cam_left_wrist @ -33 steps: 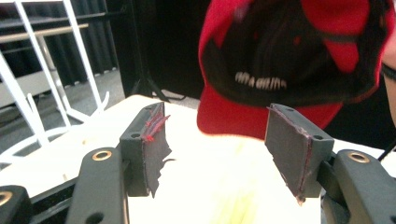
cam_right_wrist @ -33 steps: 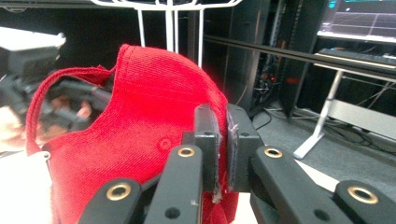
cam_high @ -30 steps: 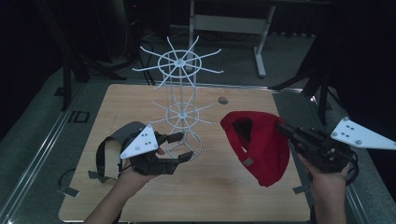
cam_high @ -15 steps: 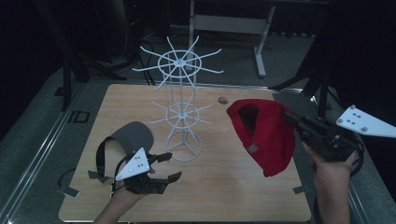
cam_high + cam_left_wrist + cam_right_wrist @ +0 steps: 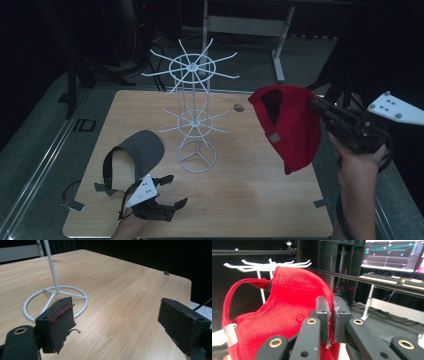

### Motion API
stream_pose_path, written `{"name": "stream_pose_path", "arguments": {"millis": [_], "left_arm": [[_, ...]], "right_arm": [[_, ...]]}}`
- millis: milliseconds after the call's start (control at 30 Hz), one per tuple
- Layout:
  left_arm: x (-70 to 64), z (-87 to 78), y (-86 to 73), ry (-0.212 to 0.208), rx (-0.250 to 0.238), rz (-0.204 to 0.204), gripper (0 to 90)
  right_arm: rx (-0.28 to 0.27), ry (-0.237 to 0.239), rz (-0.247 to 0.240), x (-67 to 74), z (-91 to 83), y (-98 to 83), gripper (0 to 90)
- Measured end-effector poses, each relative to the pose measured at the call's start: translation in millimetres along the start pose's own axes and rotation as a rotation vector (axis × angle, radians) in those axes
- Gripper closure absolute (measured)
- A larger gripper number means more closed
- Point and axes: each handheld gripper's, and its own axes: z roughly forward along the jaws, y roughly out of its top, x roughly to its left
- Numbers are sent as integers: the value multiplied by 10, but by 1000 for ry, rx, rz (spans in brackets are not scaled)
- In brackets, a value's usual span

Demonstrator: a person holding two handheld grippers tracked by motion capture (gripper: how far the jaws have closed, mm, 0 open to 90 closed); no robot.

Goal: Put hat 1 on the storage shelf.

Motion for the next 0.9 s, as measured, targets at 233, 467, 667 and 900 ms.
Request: {"name": "stream_pose_path", "arguments": {"millis": [233,467,667,900], "left_arm": [[25,-11,-117,44,9,-4,136],[55,-61,-136,70,-29,-23,136],[67,-71,-152,76,-31,-32,136],[73,-82,-160,82,-31,-30,136]], "right_arm": [[7,-34,-13,-38,216,208,849],[-5,-57,9,-65,424,380,849],[10,-69,12,-32,623,484,849],[47,-47,5,42,744,354,849]]}}
